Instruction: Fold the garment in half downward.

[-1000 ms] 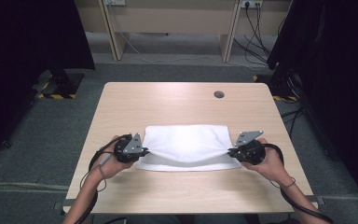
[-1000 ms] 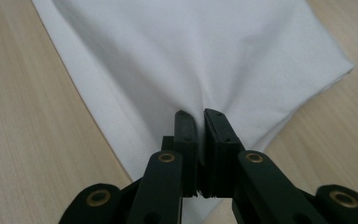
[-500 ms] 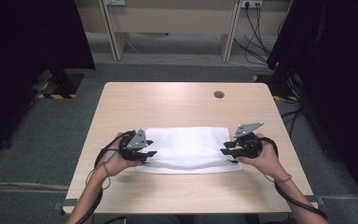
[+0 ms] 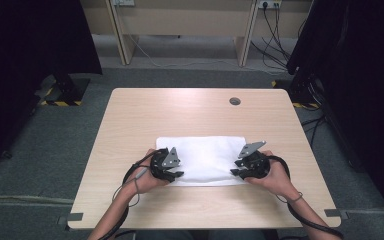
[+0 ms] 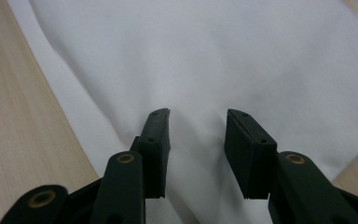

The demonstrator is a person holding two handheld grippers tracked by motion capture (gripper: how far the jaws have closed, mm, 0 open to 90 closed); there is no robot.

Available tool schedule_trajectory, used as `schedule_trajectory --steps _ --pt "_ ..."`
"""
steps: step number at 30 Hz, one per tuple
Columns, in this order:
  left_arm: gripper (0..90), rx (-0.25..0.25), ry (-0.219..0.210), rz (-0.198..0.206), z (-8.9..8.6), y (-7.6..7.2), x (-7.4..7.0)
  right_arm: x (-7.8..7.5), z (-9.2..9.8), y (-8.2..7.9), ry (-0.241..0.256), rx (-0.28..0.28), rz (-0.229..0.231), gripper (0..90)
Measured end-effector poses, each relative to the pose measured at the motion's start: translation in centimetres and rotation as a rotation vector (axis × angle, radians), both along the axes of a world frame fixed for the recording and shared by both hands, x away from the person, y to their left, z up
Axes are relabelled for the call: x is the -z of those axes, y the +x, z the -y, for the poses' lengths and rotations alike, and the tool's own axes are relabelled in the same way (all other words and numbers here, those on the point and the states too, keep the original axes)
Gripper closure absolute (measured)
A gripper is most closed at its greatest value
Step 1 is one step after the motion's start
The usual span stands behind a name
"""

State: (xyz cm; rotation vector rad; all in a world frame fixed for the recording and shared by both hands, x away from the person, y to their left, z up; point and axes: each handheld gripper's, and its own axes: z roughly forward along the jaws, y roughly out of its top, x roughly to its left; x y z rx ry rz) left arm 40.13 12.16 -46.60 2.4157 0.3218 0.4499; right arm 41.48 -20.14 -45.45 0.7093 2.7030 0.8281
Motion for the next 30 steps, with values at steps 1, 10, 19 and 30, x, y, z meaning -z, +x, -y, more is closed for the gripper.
schedule_trajectory --steps 1,10,19,30 --pt "52.5 0.000 -0.004 0.000 0.1 0.0 0.0 -0.1 -0.1 0.0 0.004 -0.003 0.001 59.8" --pt "50.7 0.001 -0.039 -0.011 1.7 0.3 0.1 -0.2 -3.3 0.0 0.031 -0.027 -0.009 56.3" --pt "49.6 -0.002 -0.043 -0.001 1.8 -0.1 0.0 0.2 -4.3 -0.4 0.026 -0.037 -0.013 54.3" --pt "49.8 -0.001 -0.049 -0.014 2.7 -0.1 0.2 0.5 -5.3 -0.4 0.050 -0.043 -0.026 52.1"
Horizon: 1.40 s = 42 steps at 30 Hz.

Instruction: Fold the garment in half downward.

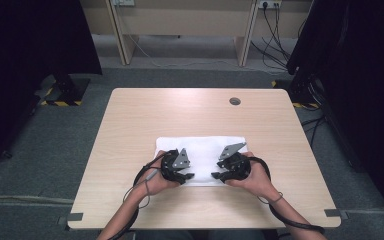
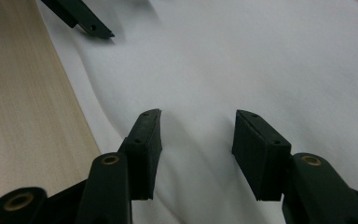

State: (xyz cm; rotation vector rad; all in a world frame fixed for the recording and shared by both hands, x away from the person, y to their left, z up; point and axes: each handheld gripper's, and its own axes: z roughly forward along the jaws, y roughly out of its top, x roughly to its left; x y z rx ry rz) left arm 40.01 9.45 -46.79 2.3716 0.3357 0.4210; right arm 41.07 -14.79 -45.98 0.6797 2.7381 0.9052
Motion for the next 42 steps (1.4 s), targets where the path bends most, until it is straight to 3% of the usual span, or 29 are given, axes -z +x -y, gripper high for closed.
schedule_trajectory --steps 7,13,24,30,38,42 --pt "47.1 -0.023 -0.026 0.001 -0.5 -0.1 0.0 -0.1 0.2 0.1 0.016 0.014 -0.013 48.5" --pt "34.7 -0.098 -0.084 0.002 -1.5 -0.5 -0.1 -0.5 1.5 0.2 0.057 0.058 -0.016 43.0" --pt "18.7 -0.255 -0.254 -0.036 -3.8 -0.7 -0.4 -0.7 5.4 0.6 0.156 0.182 -0.038 33.2" --pt "14.9 -0.328 -0.329 -0.024 -5.4 -0.9 -0.8 -1.1 7.4 0.8 0.226 0.242 -0.042 28.3" --pt "12.9 -0.413 -0.324 0.025 -7.4 -1.1 -1.8 -1.5 9.4 0.6 0.265 0.300 -0.030 25.3" --pt "13.0 -0.424 -0.316 0.028 -7.7 -1.4 -1.6 -1.4 9.8 0.4 0.280 0.315 -0.021 24.9"
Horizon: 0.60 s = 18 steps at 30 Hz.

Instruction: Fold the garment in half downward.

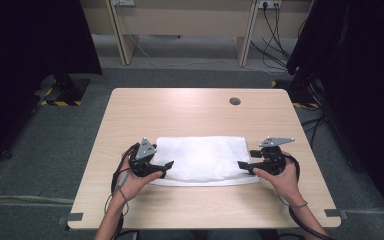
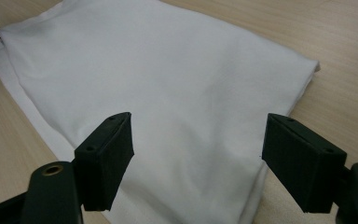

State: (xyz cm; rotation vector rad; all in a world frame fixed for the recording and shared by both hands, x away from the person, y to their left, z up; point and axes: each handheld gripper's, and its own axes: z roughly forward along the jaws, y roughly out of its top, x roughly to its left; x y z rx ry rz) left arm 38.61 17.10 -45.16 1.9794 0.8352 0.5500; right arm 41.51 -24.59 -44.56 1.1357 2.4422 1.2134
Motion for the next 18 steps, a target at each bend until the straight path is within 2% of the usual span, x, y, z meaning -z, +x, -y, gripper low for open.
schedule_trajectory --steps 9,18 --pt "13.1 -0.022 -0.012 0.007 -0.8 -0.1 -0.3 -0.4 -0.5 -0.1 -0.001 -0.013 0.009 24.2" --pt "14.5 -0.015 -0.004 0.010 -1.1 0.0 -0.5 -0.4 -1.1 -0.2 -0.006 -0.026 0.013 24.2"
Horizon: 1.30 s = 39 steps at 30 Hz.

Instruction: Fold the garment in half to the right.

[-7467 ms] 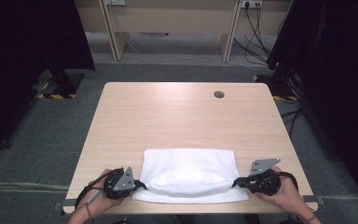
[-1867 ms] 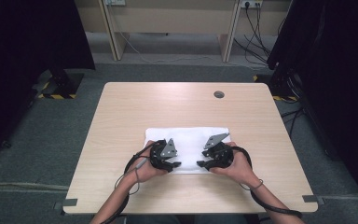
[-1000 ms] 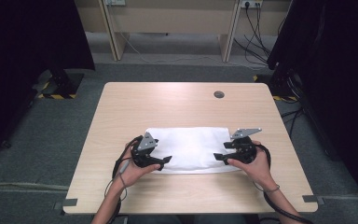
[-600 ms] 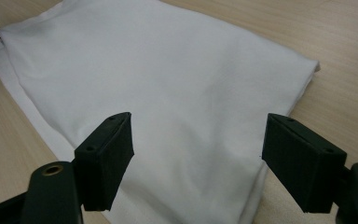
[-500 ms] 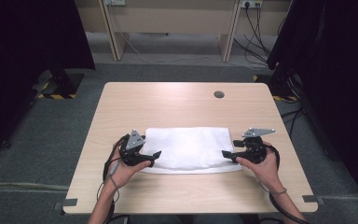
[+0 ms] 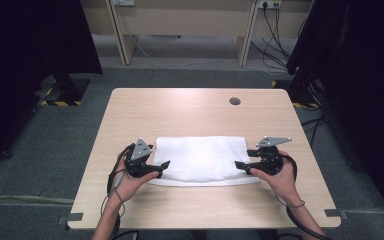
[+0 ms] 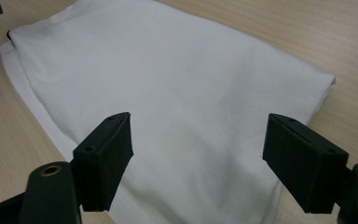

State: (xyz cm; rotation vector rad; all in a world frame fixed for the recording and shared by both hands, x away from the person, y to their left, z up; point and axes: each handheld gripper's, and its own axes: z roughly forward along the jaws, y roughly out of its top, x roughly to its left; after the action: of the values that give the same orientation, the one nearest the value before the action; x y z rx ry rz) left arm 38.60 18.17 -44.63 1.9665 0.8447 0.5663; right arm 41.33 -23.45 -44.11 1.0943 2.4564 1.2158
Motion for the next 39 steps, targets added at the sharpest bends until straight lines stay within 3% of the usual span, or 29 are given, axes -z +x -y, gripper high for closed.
schedule_trajectory --steps 3,6,10,12,13,15,16,17,18,20,21,24,25,26,27,32,36,37,38,39 --pt "16.6 -0.018 -0.004 0.006 -0.6 1.0 -0.4 -0.2 -0.3 0.1 -0.011 -0.013 0.001 24.3" --pt "19.8 -0.046 0.013 -0.009 -1.2 2.9 -0.5 -0.3 -0.6 0.4 -0.025 -0.023 -0.001 24.2" --pt "26.1 -0.067 0.053 -0.047 -1.8 6.5 -0.7 -0.4 -0.9 0.5 -0.034 -0.036 0.002 24.1" --pt "31.7 -0.072 0.049 -0.088 -2.1 8.2 -0.8 -0.4 -1.1 0.5 -0.038 -0.042 0.002 24.1" --pt "34.5 -0.073 0.054 -0.131 -2.3 9.9 -0.6 -0.5 -1.1 0.6 -0.039 -0.042 0.001 24.1" --pt "38.3 -0.073 0.054 -0.131 -2.3 9.9 -0.6 -0.5 -1.2 0.7 -0.052 -0.044 0.001 24.1" --pt "38.3 -0.063 0.044 -0.189 -2.2 10.9 0.0 -0.5 -1.2 0.7 -0.052 -0.044 0.001 24.1" --pt "40.4 -0.063 0.044 -0.189 -2.2 10.9 0.0 -0.5 -1.2 0.7 -0.052 -0.044 0.001 24.1" --pt "40.4 -0.044 0.031 -0.240 -2.0 11.3 0.7 -0.8 -1.3 0.7 -0.048 -0.046 0.005 24.1" --pt "42.8 -0.044 0.031 -0.240 -2.0 11.3 0.7 -1.0 -1.5 0.7 -0.052 -0.051 0.012 24.1" --pt "42.8 -0.031 0.021 -0.281 -1.9 11.6 1.5 -1.0 -1.5 0.7 -0.052 -0.051 0.012 24.1" --pt "45.7 -0.033 0.022 -0.293 -1.9 11.8 2.0 -1.2 -1.9 0.7 -0.056 -0.059 0.015 24.1" --pt "51.2 -0.033 0.022 -0.293 -1.9 11.8 2.0 -1.2 -1.9 0.7 -0.056 -0.059 0.015 24.1" --pt "51.2 -0.012 0.021 -0.301 -1.8 11.8 2.5 -1.4 -2.3 0.6 -0.060 -0.067 0.020 24.1" --pt "56.3 -0.012 0.021 -0.301 -1.8 11.8 2.5 -1.4 -2.3 0.6 -0.060 -0.067 0.020 24.1" --pt "59.4 0.001 0.035 -0.302 -1.5 11.9 2.9 -1.9 -2.8 0.8 -0.068 -0.080 0.026 24.1" --pt "67.9 0.000 0.043 -0.303 -1.4 12.0 2.9 -2.1 -3.3 0.7 -0.076 -0.094 0.031 24.1" --pt "67.9 0.009 0.044 -0.281 -1.1 11.6 3.1 -2.1 -3.3 0.7 -0.076 -0.094 0.031 24.1" --pt "82.5 0.009 0.044 -0.281 -1.1 11.6 3.1 -2.1 -3.3 0.7 -0.076 -0.094 0.031 24.1" --pt "82.5 0.009 0.044 -0.281 -1.1 11.6 3.1 -2.1 -3.6 0.7 -0.077 -0.101 0.032 24.1"
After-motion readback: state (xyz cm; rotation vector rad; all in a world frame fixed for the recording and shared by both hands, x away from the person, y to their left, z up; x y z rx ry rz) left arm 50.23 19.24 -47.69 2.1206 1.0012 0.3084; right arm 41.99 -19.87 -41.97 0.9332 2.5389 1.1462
